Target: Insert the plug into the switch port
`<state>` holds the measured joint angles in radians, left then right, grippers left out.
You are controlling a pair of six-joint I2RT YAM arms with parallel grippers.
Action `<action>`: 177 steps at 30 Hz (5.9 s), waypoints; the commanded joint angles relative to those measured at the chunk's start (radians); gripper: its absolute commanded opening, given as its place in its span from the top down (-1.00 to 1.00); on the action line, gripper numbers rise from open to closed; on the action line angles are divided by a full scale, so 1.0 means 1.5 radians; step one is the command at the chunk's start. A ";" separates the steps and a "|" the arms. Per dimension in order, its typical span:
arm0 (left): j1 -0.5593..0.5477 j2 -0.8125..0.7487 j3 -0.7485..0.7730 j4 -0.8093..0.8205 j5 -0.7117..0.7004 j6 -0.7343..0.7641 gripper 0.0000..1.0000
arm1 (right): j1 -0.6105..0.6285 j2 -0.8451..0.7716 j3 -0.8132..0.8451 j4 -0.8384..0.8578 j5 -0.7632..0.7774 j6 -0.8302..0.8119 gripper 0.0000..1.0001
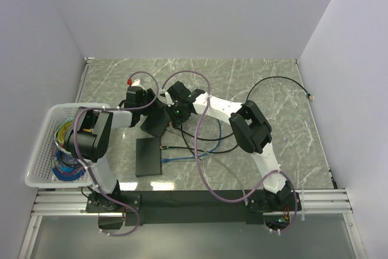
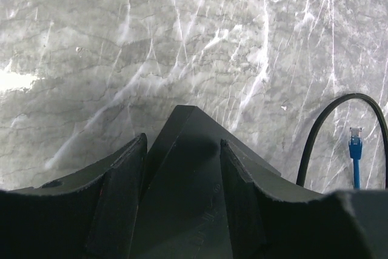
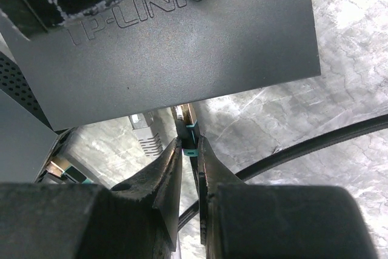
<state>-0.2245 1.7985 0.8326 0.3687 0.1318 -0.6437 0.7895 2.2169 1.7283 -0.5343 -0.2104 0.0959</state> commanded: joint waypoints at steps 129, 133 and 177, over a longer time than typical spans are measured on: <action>-0.014 -0.669 -0.037 -0.471 -0.369 -0.019 -0.71 | 0.246 -0.819 -0.589 0.224 0.177 0.137 0.02; -0.014 -0.689 -0.058 -0.516 -0.535 -0.075 -0.71 | 0.315 -0.841 -0.622 0.177 0.202 0.170 0.01; 0.148 -0.226 -0.394 0.569 -0.192 0.306 -0.99 | 0.402 -0.969 -0.719 0.141 0.272 0.264 -0.01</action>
<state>-0.0025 1.4544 0.2180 1.2537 -0.2039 -0.1940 1.3853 0.7719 0.6605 -0.3641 0.1932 0.4828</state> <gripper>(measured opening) 0.988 0.503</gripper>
